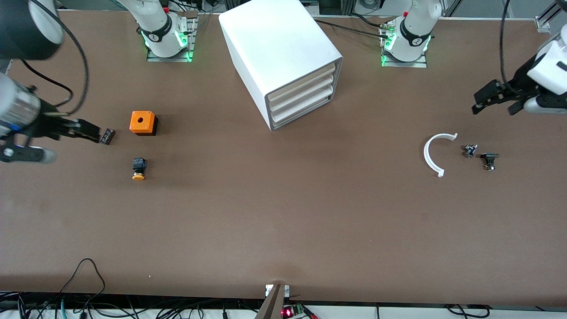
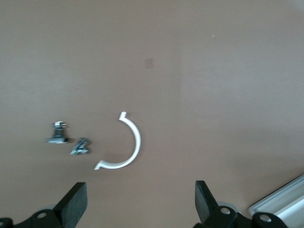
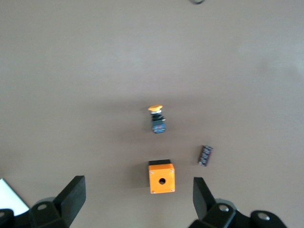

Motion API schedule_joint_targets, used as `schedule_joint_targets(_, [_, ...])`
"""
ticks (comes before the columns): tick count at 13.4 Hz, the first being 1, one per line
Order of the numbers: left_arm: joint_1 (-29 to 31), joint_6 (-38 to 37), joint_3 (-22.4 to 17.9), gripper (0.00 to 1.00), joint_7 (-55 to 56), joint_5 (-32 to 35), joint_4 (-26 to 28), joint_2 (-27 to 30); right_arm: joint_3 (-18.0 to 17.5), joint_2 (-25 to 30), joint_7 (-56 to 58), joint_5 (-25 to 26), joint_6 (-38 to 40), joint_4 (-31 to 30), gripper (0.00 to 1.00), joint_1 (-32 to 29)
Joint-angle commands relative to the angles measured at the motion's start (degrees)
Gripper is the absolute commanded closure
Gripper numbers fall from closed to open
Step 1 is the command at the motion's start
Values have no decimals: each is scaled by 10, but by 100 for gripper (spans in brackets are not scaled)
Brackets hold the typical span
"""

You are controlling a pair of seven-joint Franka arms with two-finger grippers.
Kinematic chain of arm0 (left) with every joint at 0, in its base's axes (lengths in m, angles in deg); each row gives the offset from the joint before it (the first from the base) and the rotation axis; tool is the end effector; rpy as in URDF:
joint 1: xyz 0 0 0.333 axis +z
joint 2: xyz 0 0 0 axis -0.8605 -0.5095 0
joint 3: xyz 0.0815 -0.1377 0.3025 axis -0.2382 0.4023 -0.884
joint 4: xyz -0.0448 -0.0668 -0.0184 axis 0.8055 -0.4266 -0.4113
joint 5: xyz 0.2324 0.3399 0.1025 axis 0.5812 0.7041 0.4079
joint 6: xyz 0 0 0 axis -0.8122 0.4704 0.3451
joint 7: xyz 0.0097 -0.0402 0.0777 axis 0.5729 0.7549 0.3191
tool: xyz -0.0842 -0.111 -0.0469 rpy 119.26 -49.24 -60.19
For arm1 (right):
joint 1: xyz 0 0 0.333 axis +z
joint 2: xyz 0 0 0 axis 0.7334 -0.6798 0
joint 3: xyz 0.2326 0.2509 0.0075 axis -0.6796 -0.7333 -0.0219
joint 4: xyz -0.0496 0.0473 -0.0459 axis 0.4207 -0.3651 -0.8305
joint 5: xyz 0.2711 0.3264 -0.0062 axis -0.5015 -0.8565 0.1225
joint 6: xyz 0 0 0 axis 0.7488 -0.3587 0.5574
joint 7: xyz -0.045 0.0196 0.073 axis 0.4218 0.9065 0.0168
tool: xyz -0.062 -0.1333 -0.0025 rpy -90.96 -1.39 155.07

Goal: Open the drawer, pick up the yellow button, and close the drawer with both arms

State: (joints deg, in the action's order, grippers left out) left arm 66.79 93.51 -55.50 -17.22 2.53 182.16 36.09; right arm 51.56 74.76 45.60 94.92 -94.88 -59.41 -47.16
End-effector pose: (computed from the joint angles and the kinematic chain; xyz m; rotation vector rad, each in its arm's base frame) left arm 0.5515 0.0050 0.5764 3.1217 0.0003 0.0811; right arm 0.6557 0.0305 0.5889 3.0490 -0.1317 -0.0661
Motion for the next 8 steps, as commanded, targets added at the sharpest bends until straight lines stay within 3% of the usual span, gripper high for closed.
schedule_joint_targets(1, [-7, -37, 3, 0, -14, 22, -34, -17, 42, 40, 0, 0, 19, -19, 0, -1])
schedule_joint_targets(3, [-7, -48, 3, 0, -14, 20, -42, -29, 62, 55, 0, -3, 18, -34, 0, -1])
schedule_joint_targets(8, [-7, -58, 6, 0, -9, 20, -42, -29, 67, 71, 71, -4, 18, -61, 0, -10])
